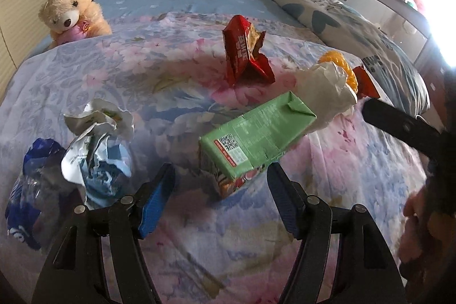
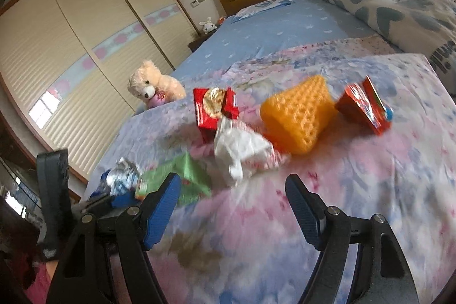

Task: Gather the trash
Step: 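Grasp the white tissue with the right gripper while the left grasps the green juice box, then carry the tissue and green juice box over the bin with both grippers, then open both grippers to drop the tissue and juice box into the bin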

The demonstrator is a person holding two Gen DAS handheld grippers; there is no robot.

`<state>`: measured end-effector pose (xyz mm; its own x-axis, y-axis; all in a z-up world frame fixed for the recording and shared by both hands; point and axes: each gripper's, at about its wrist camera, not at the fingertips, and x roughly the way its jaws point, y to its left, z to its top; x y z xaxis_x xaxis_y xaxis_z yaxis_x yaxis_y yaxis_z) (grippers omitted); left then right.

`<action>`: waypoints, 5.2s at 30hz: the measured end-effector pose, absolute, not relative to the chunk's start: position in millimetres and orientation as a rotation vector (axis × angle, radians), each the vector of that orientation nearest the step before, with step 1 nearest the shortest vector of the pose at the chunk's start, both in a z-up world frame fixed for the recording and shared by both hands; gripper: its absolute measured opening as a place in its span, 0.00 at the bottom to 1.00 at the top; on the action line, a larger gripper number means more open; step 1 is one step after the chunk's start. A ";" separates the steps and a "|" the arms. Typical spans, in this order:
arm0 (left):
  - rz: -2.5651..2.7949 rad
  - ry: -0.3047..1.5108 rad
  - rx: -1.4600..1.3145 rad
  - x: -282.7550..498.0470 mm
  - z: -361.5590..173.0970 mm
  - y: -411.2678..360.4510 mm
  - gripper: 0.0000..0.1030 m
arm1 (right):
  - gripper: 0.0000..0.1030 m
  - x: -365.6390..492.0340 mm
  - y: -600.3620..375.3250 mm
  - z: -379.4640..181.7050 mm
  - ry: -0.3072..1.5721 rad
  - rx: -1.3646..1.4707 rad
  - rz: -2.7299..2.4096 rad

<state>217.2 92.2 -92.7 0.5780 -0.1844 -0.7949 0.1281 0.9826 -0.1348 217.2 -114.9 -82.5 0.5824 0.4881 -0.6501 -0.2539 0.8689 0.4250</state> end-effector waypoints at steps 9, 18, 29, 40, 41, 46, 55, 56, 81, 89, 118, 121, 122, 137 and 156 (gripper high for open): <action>-0.240 0.932 -0.038 211.8 -94.4 77.4 0.09 | 0.07 236.3 -114.4 -90.5 0.872 0.324 0.439; -0.276 0.915 -0.094 178.6 -84.8 58.4 0.08 | 0.07 183.1 -155.4 -72.7 0.852 0.337 0.476; -0.347 0.976 -0.033 154.6 -91.7 28.6 0.39 | 0.23 124.5 -213.5 -75.5 0.936 0.263 0.440; -0.417 0.930 0.062 181.2 -84.7 25.3 0.73 | 0.69 136.4 -203.8 -77.5 0.876 0.335 0.447; -0.423 0.928 0.069 183.1 -85.2 22.8 0.72 | 0.69 140.9 -201.4 -80.5 0.877 0.352 0.447; -0.440 0.918 0.118 180.8 -86.8 8.9 0.36 | 0.37 154.0 -196.8 -91.6 0.898 0.383 0.427; -0.403 0.882 0.055 157.5 -73.4 -11.1 0.33 | 0.30 124.5 -227.8 -73.2 0.836 0.387 0.377; -0.403 0.879 0.046 155.8 -71.7 -14.5 0.33 | 0.30 119.9 -235.0 -70.3 0.827 0.392 0.365; -0.632 0.868 0.087 129.8 -50.1 -170.4 0.32 | 0.30 45.7 -372.3 -39.6 0.719 0.460 0.089; -0.674 0.866 0.123 125.6 -47.1 -206.6 0.32 | 0.30 32.0 -409.2 -37.2 0.694 0.485 0.014; -0.743 0.834 0.219 136.6 -38.0 -296.2 0.31 | 0.30 44.5 -469.9 -45.4 0.699 0.504 -0.099; -0.744 0.838 0.222 140.1 -39.0 -302.4 0.31 | 0.30 48.8 -475.1 -47.5 0.707 0.507 -0.103; -0.744 0.838 0.223 141.2 -38.6 -304.6 0.31 | 0.30 50.5 -476.9 -48.1 0.709 0.505 -0.108; -0.740 0.855 0.255 155.8 -44.5 -328.0 0.31 | 0.33 68.6 -490.4 -54.6 0.743 0.495 -0.123; -0.722 0.866 0.174 156.4 -39.7 -309.7 0.67 | 0.70 72.6 -496.5 -45.7 0.738 0.487 -0.148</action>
